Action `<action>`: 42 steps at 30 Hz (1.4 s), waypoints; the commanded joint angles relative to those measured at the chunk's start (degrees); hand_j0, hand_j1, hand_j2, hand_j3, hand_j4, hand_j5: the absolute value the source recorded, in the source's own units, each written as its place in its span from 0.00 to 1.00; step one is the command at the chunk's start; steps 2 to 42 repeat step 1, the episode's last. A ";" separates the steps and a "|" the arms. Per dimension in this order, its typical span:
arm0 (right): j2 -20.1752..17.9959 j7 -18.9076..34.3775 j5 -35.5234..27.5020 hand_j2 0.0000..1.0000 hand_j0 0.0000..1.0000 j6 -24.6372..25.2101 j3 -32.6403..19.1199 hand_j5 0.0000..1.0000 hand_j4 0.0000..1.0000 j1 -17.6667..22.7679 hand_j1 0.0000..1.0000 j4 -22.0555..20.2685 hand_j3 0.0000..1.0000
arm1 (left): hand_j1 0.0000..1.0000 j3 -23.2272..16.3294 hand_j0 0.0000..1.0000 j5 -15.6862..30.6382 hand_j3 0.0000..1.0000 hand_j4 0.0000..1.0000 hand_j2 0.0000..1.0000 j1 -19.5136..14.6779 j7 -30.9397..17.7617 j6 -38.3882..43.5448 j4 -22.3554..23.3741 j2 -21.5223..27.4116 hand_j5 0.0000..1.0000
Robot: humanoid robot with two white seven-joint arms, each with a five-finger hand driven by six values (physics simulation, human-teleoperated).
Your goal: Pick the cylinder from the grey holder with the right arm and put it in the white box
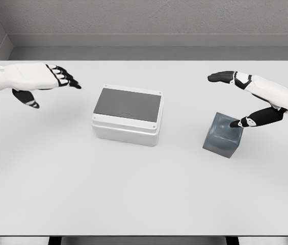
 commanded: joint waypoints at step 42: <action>-0.06 -0.03 -0.45 1.00 1.00 0.16 -0.01 1.00 1.00 0.00 1.00 -0.19 1.00 | 1.00 0.84 1.00 1.14 1.00 1.00 1.00 0.00 0.03 0.15 -1.13 1.31 1.00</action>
